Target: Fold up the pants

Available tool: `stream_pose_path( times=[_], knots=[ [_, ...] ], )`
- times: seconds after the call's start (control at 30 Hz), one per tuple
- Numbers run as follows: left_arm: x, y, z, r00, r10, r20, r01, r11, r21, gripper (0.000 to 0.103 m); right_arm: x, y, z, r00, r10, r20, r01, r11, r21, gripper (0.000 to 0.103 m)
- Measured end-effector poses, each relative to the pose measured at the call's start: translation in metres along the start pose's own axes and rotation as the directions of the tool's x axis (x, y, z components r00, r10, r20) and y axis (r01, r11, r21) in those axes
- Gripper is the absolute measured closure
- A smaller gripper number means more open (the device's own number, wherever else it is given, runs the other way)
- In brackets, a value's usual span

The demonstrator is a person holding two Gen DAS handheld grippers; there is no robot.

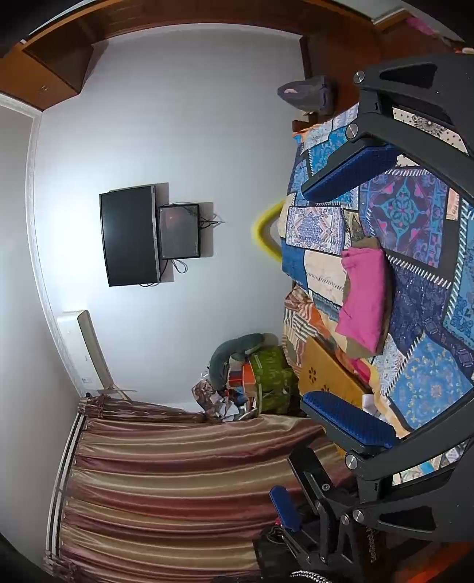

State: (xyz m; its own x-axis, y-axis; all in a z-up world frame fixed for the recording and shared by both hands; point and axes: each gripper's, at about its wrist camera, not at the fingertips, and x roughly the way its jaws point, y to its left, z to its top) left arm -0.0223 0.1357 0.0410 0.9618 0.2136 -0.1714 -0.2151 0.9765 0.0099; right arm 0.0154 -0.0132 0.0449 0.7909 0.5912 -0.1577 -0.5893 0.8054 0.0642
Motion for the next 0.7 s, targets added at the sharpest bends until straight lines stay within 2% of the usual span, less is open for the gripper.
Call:
stream_pose_path(
  times=[0.7],
  knots=[
    [-0.0043, -0.0009, 0.0032, 1.0, -0.018, 0.01, 0.018, 1.0, 0.008, 0.0, -0.0019, 0.0009, 0.0004, 1.0, 0.011, -0.004, -0.011, 1.0, -0.001, 0.0]
  ],
)
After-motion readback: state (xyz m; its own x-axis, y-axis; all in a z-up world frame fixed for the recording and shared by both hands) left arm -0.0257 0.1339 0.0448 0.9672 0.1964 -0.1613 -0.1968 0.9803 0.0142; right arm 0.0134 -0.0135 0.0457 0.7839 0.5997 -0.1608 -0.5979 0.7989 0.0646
